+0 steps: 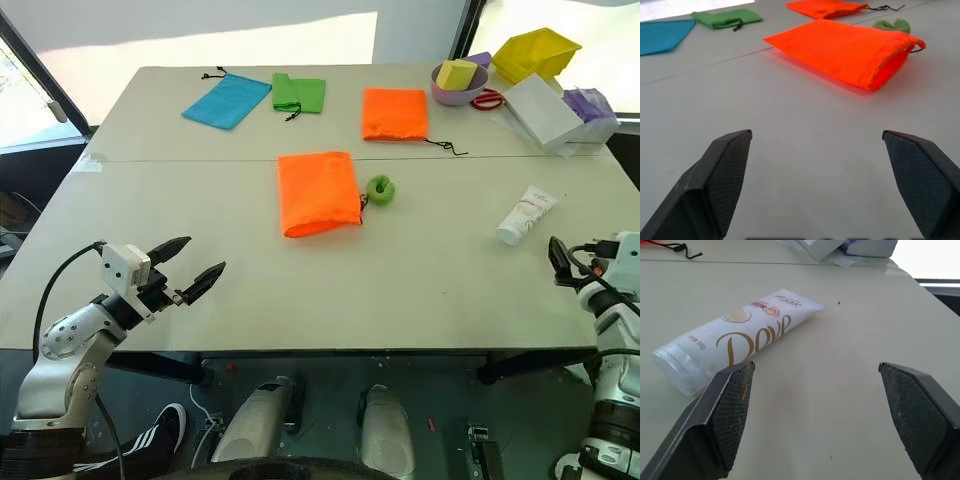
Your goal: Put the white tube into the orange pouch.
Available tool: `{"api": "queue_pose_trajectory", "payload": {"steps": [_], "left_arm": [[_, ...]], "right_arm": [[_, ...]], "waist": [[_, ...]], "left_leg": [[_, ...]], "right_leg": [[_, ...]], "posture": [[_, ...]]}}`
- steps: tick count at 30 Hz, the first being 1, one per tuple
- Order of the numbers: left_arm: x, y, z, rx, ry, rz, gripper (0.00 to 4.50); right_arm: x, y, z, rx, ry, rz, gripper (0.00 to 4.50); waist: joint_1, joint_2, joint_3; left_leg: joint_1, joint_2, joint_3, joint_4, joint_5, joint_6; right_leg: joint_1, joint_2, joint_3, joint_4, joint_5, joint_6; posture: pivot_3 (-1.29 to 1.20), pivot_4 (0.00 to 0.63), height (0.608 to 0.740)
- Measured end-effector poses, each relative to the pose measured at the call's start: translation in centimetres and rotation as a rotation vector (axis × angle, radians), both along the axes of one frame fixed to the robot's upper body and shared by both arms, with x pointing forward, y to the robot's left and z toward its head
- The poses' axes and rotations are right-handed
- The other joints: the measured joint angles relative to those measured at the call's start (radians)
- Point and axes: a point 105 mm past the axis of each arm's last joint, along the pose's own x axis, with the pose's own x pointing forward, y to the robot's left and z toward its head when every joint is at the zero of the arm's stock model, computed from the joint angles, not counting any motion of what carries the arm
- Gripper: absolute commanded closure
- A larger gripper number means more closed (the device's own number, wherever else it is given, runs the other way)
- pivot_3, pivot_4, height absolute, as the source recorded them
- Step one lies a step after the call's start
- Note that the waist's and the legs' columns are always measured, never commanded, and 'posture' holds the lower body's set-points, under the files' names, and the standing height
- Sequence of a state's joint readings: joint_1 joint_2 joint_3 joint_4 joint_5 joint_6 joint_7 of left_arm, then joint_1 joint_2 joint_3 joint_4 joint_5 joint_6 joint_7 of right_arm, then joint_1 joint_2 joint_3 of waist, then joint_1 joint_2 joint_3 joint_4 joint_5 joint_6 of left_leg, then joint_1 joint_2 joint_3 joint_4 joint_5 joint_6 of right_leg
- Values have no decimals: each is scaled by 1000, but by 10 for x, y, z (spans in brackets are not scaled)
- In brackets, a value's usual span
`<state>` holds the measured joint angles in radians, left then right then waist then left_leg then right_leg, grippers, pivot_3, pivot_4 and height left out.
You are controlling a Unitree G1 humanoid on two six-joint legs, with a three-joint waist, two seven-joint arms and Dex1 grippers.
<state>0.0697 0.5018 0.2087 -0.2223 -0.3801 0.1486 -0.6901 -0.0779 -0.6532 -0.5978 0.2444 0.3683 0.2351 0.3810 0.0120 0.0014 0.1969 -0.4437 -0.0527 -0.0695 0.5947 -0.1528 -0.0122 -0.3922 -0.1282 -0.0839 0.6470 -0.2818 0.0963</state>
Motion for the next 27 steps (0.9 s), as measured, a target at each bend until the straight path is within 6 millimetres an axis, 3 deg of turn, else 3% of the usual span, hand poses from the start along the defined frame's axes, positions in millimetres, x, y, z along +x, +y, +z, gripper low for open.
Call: {"api": "queue_pose_trajectory", "payload": {"steps": [14,19,23,25,27], "left_arm": [[5,-10,5,32,-28,-50,0],[15,-21,16,40,-78,-71,0],[33,-36,28,123,-147,-82,0],[44,-50,27,217,-173,-103,0],[52,-62,26,260,-185,-115,0]], "right_arm": [[5,9,1,-18,-1,22,364],[12,26,9,-56,-17,91,364],[22,72,19,-165,-26,303,364],[26,119,22,-210,-34,508,364],[27,150,26,-195,-66,622,364]], "waist": [[1,0,0],[1,0,0],[2,0,0],[1,0,0],[2,0,0]], "left_leg": [[0,0,1,0,0,0],[0,0,1,0,0,0],[0,0,2,0,1,2],[0,0,2,0,2,3],[0,0,2,0,2,3]], "right_leg": [[0,0,0,0,0,0],[0,0,0,0,0,0],[0,2,0,0,1,2],[0,3,-1,0,1,2],[0,3,0,0,3,5]], "posture": [[0,150,740],[0,150,740],[0,150,740],[0,150,740],[0,150,740]]}}
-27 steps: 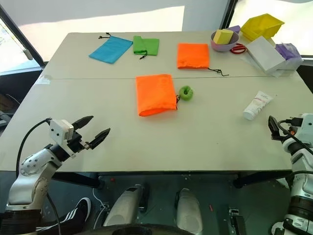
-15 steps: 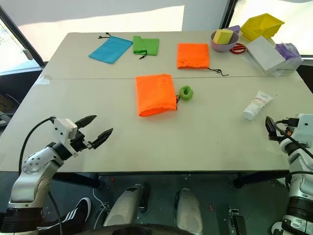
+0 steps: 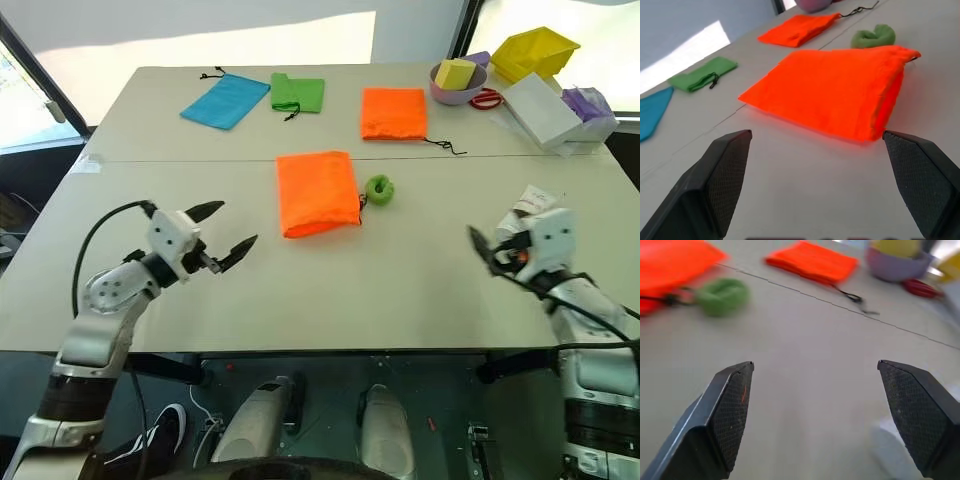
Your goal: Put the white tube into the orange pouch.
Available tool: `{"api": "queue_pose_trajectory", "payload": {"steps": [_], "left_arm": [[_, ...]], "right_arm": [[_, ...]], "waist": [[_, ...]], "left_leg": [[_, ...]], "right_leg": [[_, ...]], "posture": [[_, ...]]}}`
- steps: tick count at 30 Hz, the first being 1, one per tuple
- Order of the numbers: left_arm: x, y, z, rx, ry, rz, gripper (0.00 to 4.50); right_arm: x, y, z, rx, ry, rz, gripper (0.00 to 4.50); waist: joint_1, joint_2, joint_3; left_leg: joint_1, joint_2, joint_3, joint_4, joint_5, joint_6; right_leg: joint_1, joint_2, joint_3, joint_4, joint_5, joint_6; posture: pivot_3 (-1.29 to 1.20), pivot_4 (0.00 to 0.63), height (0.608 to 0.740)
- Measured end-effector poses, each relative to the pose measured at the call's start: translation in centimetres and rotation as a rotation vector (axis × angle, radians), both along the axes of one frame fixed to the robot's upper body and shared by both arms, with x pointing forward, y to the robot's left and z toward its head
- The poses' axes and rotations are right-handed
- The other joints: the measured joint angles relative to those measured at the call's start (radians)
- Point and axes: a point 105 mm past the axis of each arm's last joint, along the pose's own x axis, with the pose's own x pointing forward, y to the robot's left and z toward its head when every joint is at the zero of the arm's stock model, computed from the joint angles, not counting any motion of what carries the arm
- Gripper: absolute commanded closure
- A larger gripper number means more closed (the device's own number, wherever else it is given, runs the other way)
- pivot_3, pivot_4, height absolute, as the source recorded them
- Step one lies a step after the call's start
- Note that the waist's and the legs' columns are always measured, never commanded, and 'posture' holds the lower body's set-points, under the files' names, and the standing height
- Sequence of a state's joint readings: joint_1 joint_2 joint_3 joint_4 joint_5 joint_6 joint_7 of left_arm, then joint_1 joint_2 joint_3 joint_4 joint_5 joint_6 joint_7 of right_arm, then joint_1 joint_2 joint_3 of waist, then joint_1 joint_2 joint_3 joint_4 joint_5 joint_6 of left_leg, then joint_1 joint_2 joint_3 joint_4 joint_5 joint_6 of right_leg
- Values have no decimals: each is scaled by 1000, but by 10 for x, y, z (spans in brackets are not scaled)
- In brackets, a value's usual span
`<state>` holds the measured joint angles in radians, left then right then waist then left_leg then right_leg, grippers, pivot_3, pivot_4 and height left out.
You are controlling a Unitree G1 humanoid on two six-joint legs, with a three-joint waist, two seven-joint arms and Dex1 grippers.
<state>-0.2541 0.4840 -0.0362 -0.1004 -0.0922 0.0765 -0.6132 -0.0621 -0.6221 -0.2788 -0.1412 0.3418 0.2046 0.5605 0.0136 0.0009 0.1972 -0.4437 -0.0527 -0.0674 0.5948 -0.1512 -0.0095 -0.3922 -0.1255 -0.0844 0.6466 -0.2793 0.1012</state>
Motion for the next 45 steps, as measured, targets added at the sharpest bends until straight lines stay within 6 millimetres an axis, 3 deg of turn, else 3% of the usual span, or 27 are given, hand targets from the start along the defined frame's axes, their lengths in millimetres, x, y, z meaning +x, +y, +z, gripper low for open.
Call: {"api": "queue_pose_trajectory", "payload": {"steps": [2,6,11,17,23,26,33,39,45], "left_arm": [[7,-12,0,28,-17,-3,0],[10,-34,-8,72,-17,-32,0],[13,-42,-22,139,-18,-4,0],[32,-46,-11,167,-101,92,0],[34,-49,-22,168,-83,108,0],[38,-51,-23,173,-86,124,876],[40,-59,-20,163,-90,106,4475],[37,-60,-25,165,-70,90,4475],[32,-66,-25,127,-47,46,4475]], "right_arm": [[3,27,10,-6,-37,94,364],[4,57,17,-141,-87,204,364],[7,67,15,-124,-97,216,364],[5,80,4,-141,-84,250,364],[3,93,-4,-186,-78,291,364],[1,101,-9,-205,-74,320,300],[4,105,-5,-224,-93,331,300],[16,117,-11,-329,-109,343,300],[30,151,-9,-333,-153,374,300]], "waist": [[0,0,0],[2,-1,1],[2,-2,1],[1,-2,1],[0,-2,1],[1,-2,1],[1,-2,1],[0,-2,1],[-1,-2,1]], "left_leg": [[-1,0,0,0,0,0],[-1,0,0,0,0,0],[-1,-1,-1,0,0,0],[0,-1,-1,1,0,0],[0,0,-1,1,0,0],[0,0,-1,1,0,0],[0,-1,-1,2,0,0],[0,0,-1,2,0,0],[0,0,-1,2,0,0]], "right_leg": [[0,0,0,0,1,1],[0,0,0,-1,1,1],[0,1,0,-1,2,0],[1,1,0,-1,2,4],[0,2,0,0,4,4],[0,2,0,0,4,5],[0,1,1,0,4,5],[0,2,1,1,4,5],[0,3,1,1,5,4]], "posture": [[0,150,740],[0,150,740],[0,150,740],[0,150,740],[0,150,740],[0,150,740],[0,150,740],[0,150,740],[0,150,740]]}}
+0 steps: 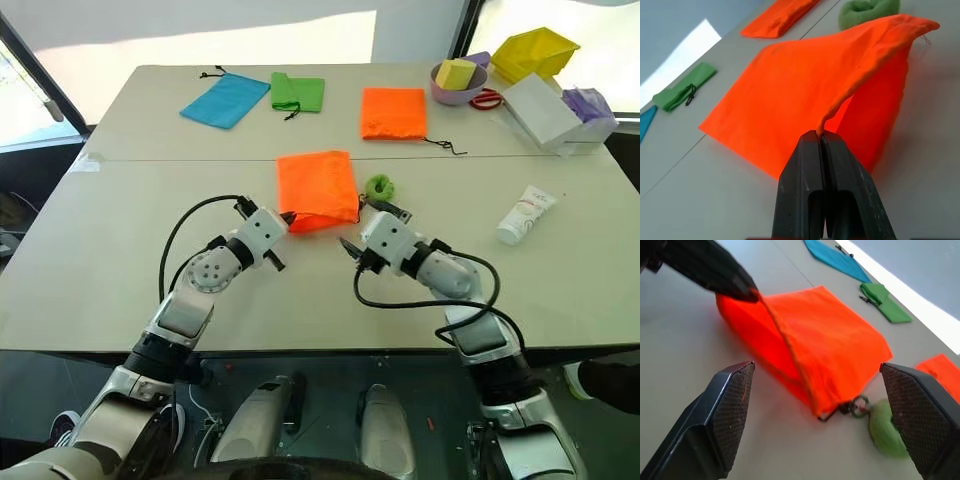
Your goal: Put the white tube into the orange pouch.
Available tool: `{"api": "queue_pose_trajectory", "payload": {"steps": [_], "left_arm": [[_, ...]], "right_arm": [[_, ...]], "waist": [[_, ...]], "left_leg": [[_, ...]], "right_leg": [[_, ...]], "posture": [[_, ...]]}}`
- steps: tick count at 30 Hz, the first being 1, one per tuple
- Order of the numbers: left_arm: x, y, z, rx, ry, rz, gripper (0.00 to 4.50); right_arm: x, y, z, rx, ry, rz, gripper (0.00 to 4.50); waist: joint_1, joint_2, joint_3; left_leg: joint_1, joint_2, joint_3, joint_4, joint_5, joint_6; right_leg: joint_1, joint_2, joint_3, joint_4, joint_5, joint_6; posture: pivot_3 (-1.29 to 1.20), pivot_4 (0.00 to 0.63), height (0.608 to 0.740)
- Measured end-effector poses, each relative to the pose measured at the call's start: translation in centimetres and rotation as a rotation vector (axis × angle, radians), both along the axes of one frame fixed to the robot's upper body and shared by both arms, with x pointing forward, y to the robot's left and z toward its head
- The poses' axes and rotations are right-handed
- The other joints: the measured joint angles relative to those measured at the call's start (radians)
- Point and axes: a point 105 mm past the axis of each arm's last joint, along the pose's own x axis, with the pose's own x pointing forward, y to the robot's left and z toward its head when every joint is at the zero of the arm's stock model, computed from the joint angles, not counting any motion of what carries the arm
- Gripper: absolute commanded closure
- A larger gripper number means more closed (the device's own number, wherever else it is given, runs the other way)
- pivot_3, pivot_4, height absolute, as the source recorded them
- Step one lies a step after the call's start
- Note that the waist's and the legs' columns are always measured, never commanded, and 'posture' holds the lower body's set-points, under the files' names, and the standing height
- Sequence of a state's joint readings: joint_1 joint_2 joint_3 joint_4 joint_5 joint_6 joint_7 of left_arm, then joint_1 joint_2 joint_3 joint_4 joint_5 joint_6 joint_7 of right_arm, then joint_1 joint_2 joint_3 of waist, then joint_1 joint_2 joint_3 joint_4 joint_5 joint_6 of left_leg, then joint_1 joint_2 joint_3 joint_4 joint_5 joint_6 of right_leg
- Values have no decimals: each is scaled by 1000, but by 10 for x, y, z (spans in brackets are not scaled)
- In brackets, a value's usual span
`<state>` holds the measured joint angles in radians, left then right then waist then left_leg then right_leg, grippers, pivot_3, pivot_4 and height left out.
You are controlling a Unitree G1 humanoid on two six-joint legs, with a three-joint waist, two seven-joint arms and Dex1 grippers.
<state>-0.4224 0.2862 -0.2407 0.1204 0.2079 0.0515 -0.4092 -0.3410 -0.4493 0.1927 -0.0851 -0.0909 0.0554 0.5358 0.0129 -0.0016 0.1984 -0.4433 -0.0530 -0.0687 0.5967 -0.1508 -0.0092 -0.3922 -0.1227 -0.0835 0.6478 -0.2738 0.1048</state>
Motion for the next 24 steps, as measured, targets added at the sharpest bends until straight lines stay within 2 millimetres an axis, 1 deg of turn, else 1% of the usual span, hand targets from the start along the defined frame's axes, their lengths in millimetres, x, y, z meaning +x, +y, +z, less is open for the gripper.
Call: {"api": "queue_pose_trajectory", "payload": {"steps": [4,8,11,14,16,17,20,21,23,24], "left_arm": [[-3,0,4,-9,-12,-11,4475],[-6,-1,6,-19,-15,-21,4475],[-9,-4,10,-22,-34,-42,4475],[-11,-6,14,-27,-46,-56,4475],[-13,-7,15,-34,-45,-62,4500],[-13,-7,15,-37,-43,-64,4500],[-14,-8,15,-42,-41,-69,4500],[-14,-8,15,-43,-41,-73,4500],[-15,-9,16,-43,-44,-79,4500],[-15,-9,16,-44,-44,-80,4500]], "right_arm": [[10,12,-3,-15,-21,-21,300],[23,12,-7,-13,-26,-81,300],[32,10,-6,-1,-32,-122,300],[39,6,-9,-12,-36,-167,300],[44,2,-12,-20,-41,-206,852],[46,0,-13,-33,-45,-220,1219],[51,-7,-15,-77,-60,-258,2673],[51,-8,-16,-75,-61,-266,3331],[52,-9,-17,-74,-58,-274,4417],[52,-9,-17,-75,-59,-275,4471]], "waist": [[0,0,0],[0,0,0],[-1,0,0],[-1,0,0],[-1,0,0],[-2,0,0],[-2,0,0],[-2,0,0],[-2,0,0],[-2,0,0]], "left_leg": [[0,0,0,0,0,0],[0,0,0,0,0,0],[0,0,0,0,0,0],[1,0,0,0,0,0],[1,0,0,0,0,0],[1,-1,0,0,0,0],[1,-1,1,0,0,0],[1,-1,1,0,0,0],[1,-1,1,0,0,0],[1,-1,1,0,0,0]], "right_leg": [[0,0,0,0,0,0],[0,0,0,1,0,0],[0,1,1,2,0,0],[0,1,1,2,0,0],[0,1,1,2,0,0],[-1,1,1,2,0,0],[-1,1,1,2,0,0],[-1,1,1,2,0,0],[-1,1,2,2,0,0],[-1,2,2,2,0,0]], "posture": [[0,150,740],[0,150,740],[0,150,740],[0,150,740],[0,150,740],[0,150,740],[0,150,740],[0,150,740],[0,150,740],[0,150,740]]}}
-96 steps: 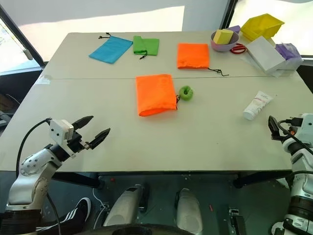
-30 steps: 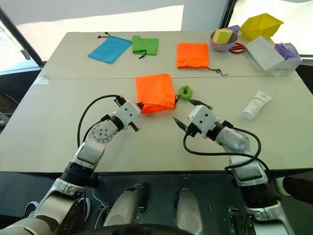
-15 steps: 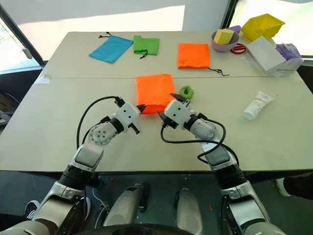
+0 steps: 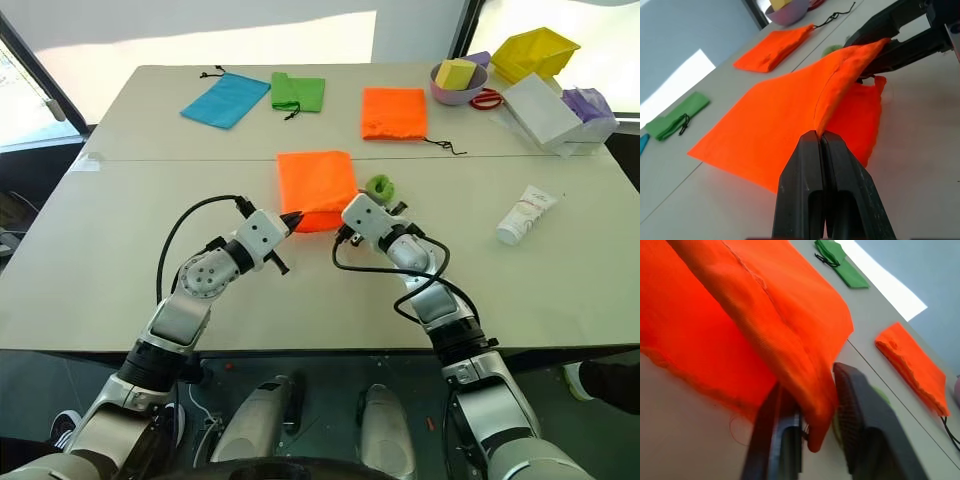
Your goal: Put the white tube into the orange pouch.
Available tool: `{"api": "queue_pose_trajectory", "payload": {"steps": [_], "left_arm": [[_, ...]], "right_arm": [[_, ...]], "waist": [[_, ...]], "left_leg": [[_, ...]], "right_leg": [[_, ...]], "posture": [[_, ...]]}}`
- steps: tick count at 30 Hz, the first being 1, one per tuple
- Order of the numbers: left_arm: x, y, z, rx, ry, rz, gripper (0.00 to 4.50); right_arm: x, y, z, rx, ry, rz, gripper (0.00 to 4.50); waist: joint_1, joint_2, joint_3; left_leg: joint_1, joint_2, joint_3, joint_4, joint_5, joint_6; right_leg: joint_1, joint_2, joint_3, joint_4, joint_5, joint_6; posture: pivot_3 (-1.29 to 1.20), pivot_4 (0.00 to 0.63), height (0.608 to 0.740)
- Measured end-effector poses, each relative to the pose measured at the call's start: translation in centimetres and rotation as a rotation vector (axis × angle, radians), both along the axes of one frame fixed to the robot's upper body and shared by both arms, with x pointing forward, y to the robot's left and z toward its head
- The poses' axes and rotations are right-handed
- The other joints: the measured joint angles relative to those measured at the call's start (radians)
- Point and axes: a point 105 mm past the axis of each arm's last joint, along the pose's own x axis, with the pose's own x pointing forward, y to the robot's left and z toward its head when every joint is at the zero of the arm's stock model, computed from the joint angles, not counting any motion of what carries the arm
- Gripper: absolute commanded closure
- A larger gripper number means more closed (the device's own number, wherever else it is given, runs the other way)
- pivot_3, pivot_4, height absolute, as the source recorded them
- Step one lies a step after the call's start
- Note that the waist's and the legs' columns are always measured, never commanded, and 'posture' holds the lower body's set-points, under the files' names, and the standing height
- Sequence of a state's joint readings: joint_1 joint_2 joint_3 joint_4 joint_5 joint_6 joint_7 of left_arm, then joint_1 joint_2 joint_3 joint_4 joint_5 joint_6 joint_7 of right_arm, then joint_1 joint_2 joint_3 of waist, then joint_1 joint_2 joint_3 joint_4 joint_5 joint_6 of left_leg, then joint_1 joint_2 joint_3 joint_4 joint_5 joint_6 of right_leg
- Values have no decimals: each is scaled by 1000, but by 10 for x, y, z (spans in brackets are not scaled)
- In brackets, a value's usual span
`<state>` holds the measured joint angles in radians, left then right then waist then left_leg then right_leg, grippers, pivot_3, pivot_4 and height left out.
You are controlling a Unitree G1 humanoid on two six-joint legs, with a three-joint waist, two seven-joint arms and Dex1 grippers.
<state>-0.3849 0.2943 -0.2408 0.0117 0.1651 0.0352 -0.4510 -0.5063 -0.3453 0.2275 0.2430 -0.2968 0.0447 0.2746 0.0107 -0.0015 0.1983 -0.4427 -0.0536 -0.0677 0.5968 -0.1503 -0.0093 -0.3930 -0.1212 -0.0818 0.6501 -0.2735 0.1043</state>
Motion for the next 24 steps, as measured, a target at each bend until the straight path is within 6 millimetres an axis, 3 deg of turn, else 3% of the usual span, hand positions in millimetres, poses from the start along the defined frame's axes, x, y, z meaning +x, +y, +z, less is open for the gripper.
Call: {"api": "queue_pose_trajectory", "payload": {"steps": [6,13,19,24], "left_arm": [[-8,2,-3,4,9,-16,4500],[-26,14,9,-12,25,-94,4500],[-37,13,11,-14,54,-143,4500],[-50,10,4,-13,92,-197,4500]], "right_arm": [[-4,-2,-5,-6,23,14,4471],[-23,3,17,-25,0,93,4471],[-43,-4,6,-90,55,140,4471],[-49,-9,6,-106,66,144,4471]], "waist": [[-1,0,0],[-1,0,0],[2,0,0],[-1,0,0]], "left_leg": [[0,0,1,0,0,0],[0,2,0,0,0,0],[0,2,1,0,0,0],[0,4,1,0,0,0]], "right_leg": [[0,0,1,0,0,0],[-1,1,1,0,0,0],[0,1,2,-1,0,-1],[-1,2,2,-1,0,-2]], "posture": [[0,150,740],[0,150,740],[0,150,740],[0,150,740]]}}
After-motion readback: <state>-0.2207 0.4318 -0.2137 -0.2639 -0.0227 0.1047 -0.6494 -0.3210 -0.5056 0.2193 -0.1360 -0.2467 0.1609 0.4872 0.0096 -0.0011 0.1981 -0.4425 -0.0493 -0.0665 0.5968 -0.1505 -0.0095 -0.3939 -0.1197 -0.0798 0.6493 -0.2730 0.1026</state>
